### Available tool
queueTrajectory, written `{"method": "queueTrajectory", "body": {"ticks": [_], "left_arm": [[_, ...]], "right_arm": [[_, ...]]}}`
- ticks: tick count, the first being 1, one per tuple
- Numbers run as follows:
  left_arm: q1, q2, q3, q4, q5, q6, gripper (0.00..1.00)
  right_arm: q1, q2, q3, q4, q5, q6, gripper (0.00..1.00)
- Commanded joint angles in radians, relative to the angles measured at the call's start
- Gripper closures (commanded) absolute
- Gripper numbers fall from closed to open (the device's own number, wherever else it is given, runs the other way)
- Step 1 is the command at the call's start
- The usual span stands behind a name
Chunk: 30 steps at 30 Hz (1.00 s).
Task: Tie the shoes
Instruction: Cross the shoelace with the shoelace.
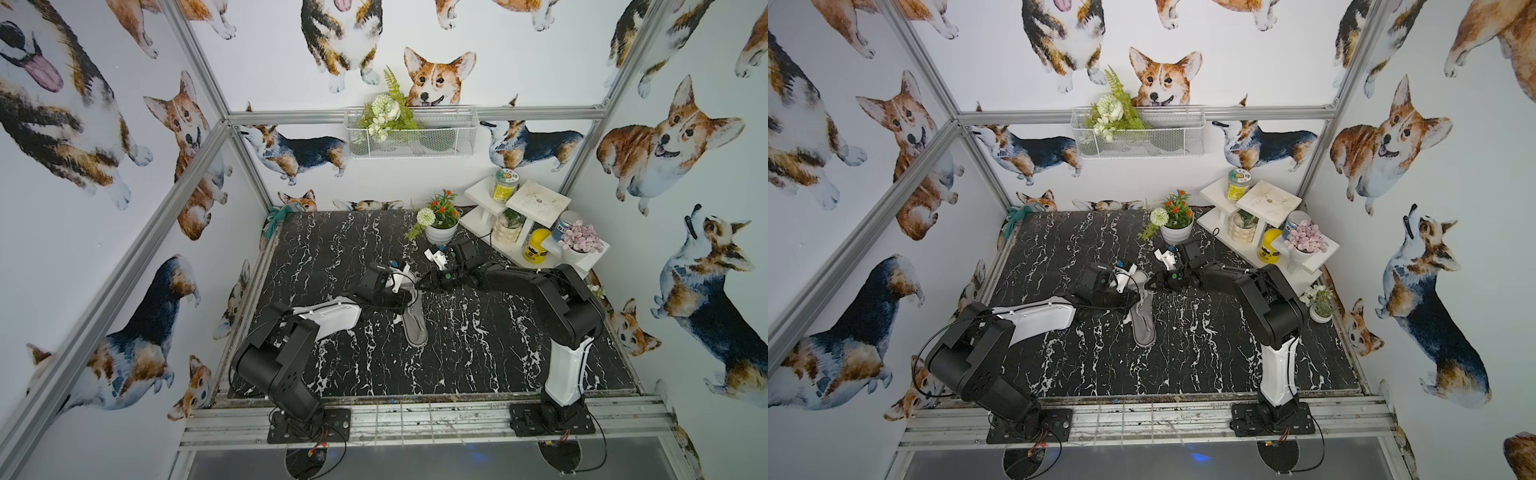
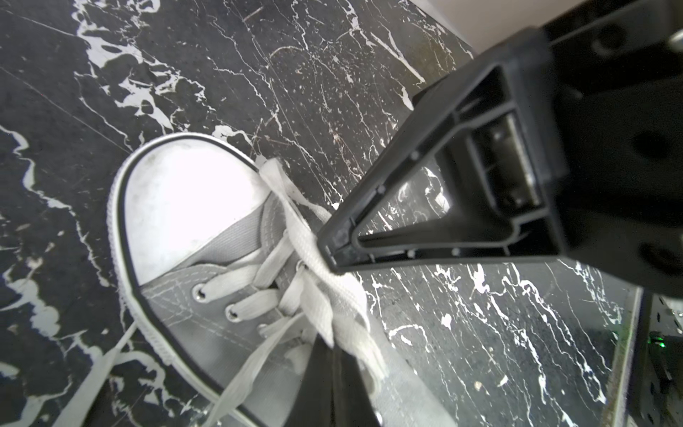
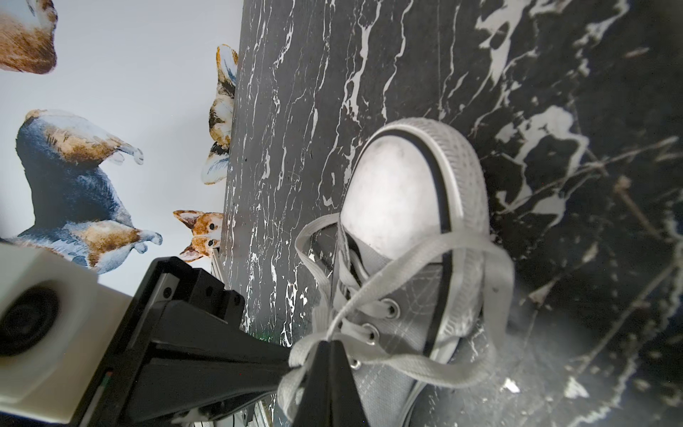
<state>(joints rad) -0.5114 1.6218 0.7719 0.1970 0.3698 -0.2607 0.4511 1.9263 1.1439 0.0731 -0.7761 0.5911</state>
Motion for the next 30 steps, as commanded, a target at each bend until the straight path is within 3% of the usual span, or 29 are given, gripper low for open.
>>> {"method": "queueTrajectory", "body": {"ticks": [1,23,30], "left_arm": [[0.001,-0.005,-0.002,0.004,-0.012,0.002,1.0],[0.001,-0.015,-0.007,0.008,0.001,-0.014,1.0],[0.001,0.0,0.004,-0.017,-0.023,-0.025,1.0]], "right_arm": [[0.001,-0.013,-0.001,-0.004,0.001,-0.019,1.0],[0.023,-0.012,-0.03,0.067,-0.004,0.057,1.0],[0.021,0.004,0.015,-0.005,0.051,0.007,1.0]]}}
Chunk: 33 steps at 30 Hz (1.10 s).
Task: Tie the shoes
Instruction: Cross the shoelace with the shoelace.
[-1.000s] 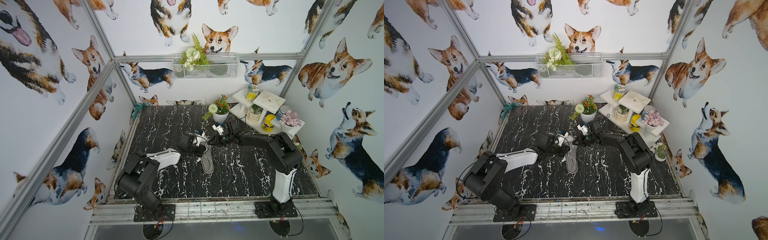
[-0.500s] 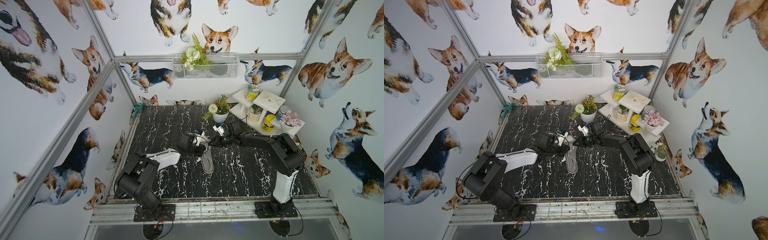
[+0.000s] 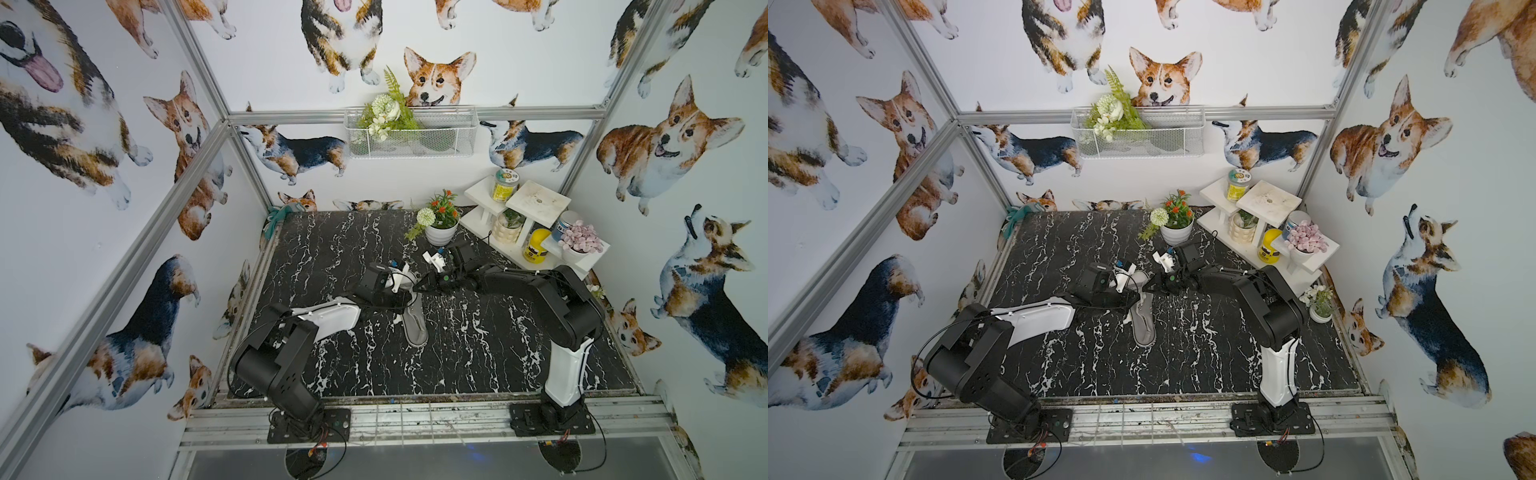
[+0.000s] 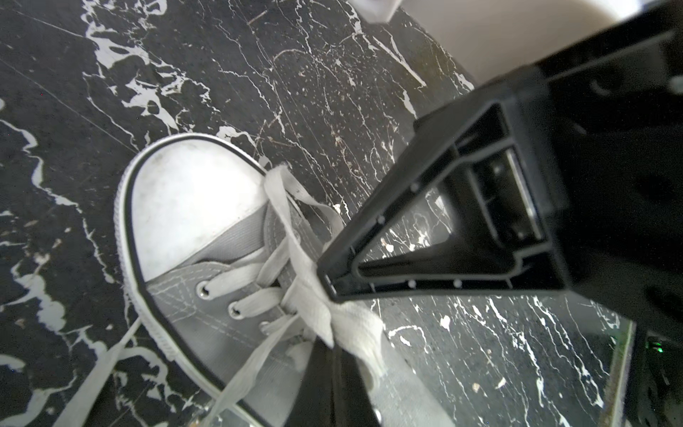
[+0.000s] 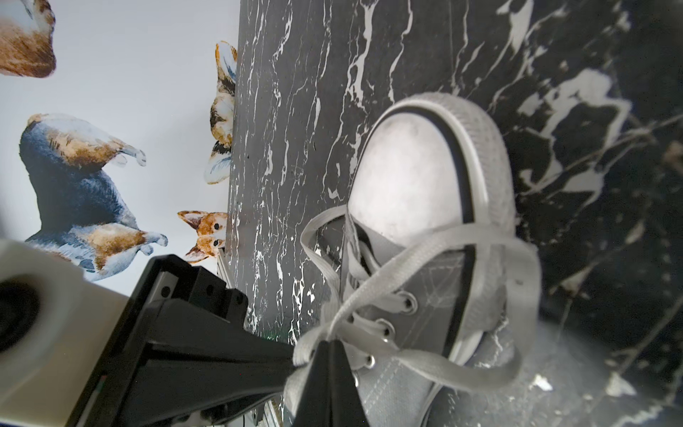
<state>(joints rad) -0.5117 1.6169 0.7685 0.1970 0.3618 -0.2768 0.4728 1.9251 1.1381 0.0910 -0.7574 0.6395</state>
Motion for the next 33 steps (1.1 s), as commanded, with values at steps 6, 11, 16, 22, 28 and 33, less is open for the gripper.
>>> {"method": "queueTrajectory", "body": {"ticks": [6,11,16,22,28,33], "left_arm": [[0.001,0.007,0.003,-0.009,-0.017,-0.018,1.0],[0.001,0.014,0.005,-0.007,-0.014,-0.019,1.0],[0.001,0.022,0.002,-0.002,-0.007,-0.019,1.0],[0.001,0.02,0.004,-0.007,-0.007,-0.019,1.0],[0.001,0.017,0.008,-0.01,-0.004,-0.019,1.0],[0.001,0.014,0.008,-0.01,-0.007,-0.021,1.0]], "right_arm": [[-0.017,-0.006,0.026,-0.072,0.048,-0.096,0.88],[-0.032,-0.03,0.022,-0.076,0.027,-0.111,0.79],[-0.039,-0.033,0.035,-0.087,0.011,-0.12,0.74],[-0.046,-0.071,-0.007,-0.099,0.04,-0.143,0.71],[-0.023,-0.122,-0.118,-0.012,0.045,-0.101,0.67],[0.011,-0.129,-0.144,0.022,0.056,-0.095,0.61]]}}
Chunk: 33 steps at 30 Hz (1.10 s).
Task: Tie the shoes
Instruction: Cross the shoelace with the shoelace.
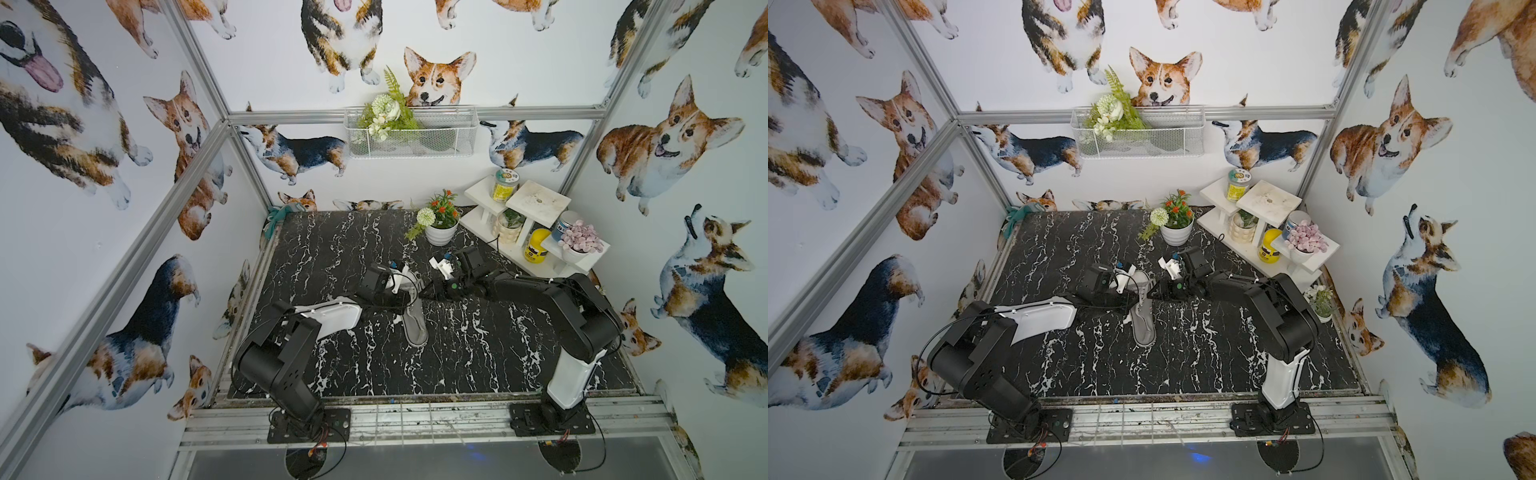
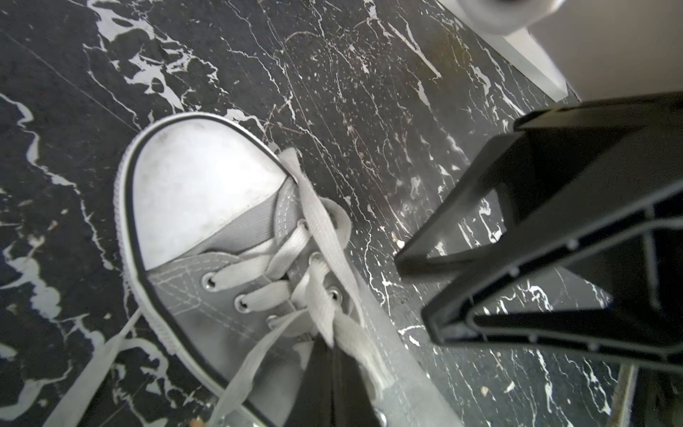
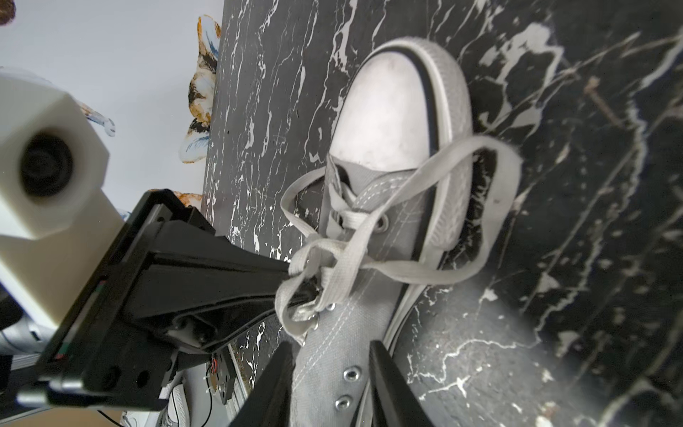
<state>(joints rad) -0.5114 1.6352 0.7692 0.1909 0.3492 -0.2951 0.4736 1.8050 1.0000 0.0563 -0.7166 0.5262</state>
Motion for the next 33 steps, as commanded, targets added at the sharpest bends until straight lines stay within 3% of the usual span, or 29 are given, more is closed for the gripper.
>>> {"method": "queueTrajectory", "body": {"ticks": [1,33], "left_arm": [[0.001,-0.005,0.008,-0.005,0.005,-0.004,1.0],[0.004,-0.005,0.026,-0.005,0.011,-0.042,1.0]], "right_arm": [[0.013,-0.007,-0.006,0.061,0.016,0.019,0.61],[0.058,0.048,0.055,0.025,0.072,-0.025,0.57]]}}
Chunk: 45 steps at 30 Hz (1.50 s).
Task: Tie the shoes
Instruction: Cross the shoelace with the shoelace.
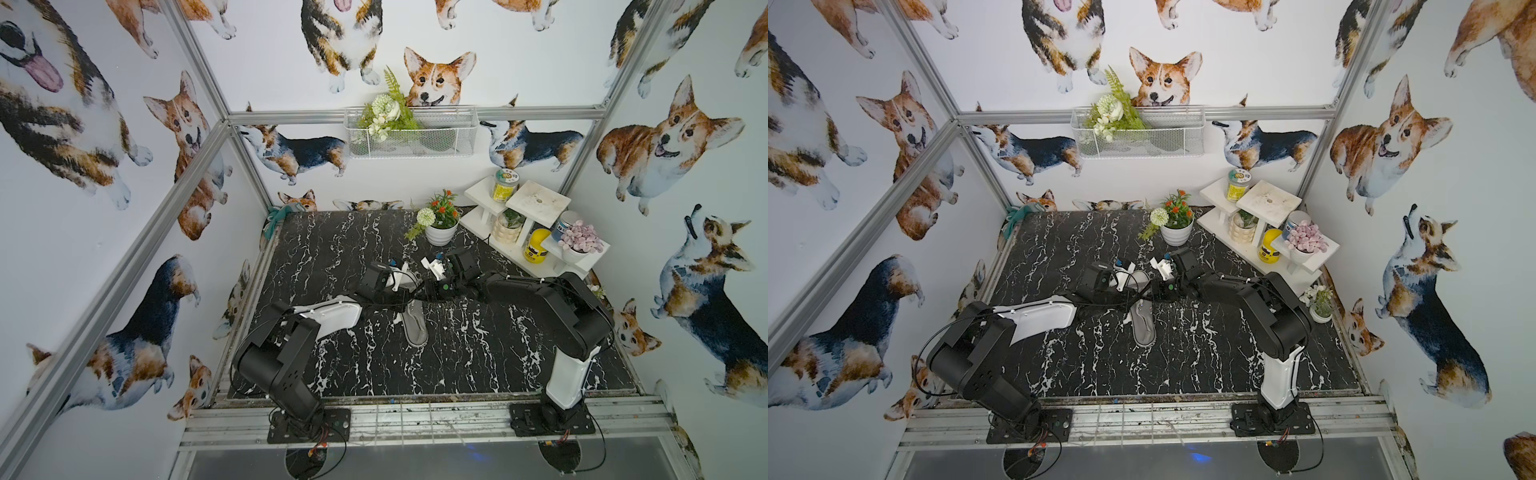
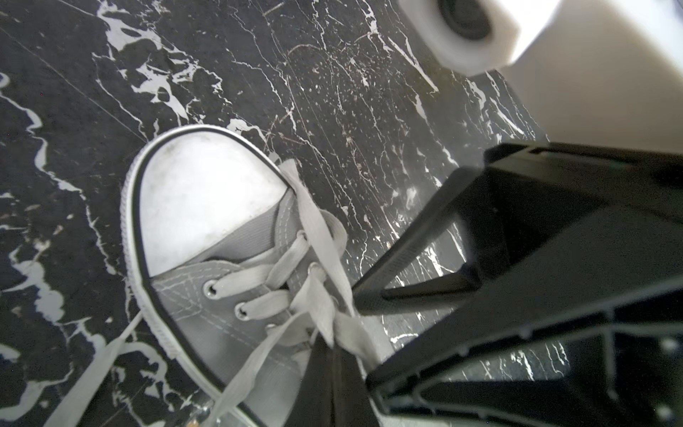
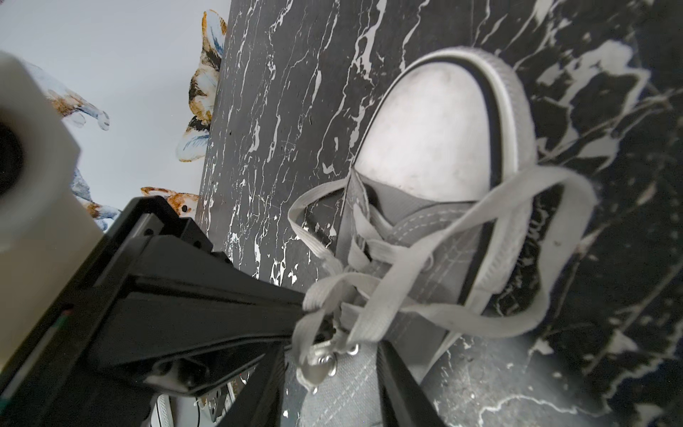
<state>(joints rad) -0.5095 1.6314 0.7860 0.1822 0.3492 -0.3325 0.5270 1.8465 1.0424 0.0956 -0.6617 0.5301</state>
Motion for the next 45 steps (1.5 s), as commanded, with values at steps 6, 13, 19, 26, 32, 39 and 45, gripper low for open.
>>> {"method": "queueTrajectory", "body": {"ticks": [6,13,19,26,32,39,45], "left_arm": [[0.003,-0.009,0.006,0.0,0.017,-0.01,1.0],[0.008,-0.016,-0.009,0.007,0.016,-0.011,1.0],[0.011,-0.022,-0.014,0.008,0.017,-0.005,1.0],[0.02,-0.005,-0.011,0.01,0.017,0.001,1.0],[0.025,0.003,-0.006,0.014,0.016,0.004,1.0],[0.031,0.018,0.0,0.01,0.02,0.009,1.0],[0.031,0.02,0.007,0.005,0.025,0.012,1.0]], "right_arm": [[0.007,0.019,0.009,-0.01,0.024,-0.032,0.63],[0.005,0.019,0.02,-0.008,0.031,-0.041,0.82],[0.002,0.041,0.051,-0.015,0.024,-0.051,0.97],[-0.013,0.046,0.077,-0.069,0.034,-0.087,1.0],[-0.018,0.061,0.128,-0.163,0.079,-0.161,1.0],[-0.017,0.079,0.16,-0.21,0.119,-0.203,0.98],[-0.016,0.063,0.158,-0.213,0.107,-0.214,0.93]]}}
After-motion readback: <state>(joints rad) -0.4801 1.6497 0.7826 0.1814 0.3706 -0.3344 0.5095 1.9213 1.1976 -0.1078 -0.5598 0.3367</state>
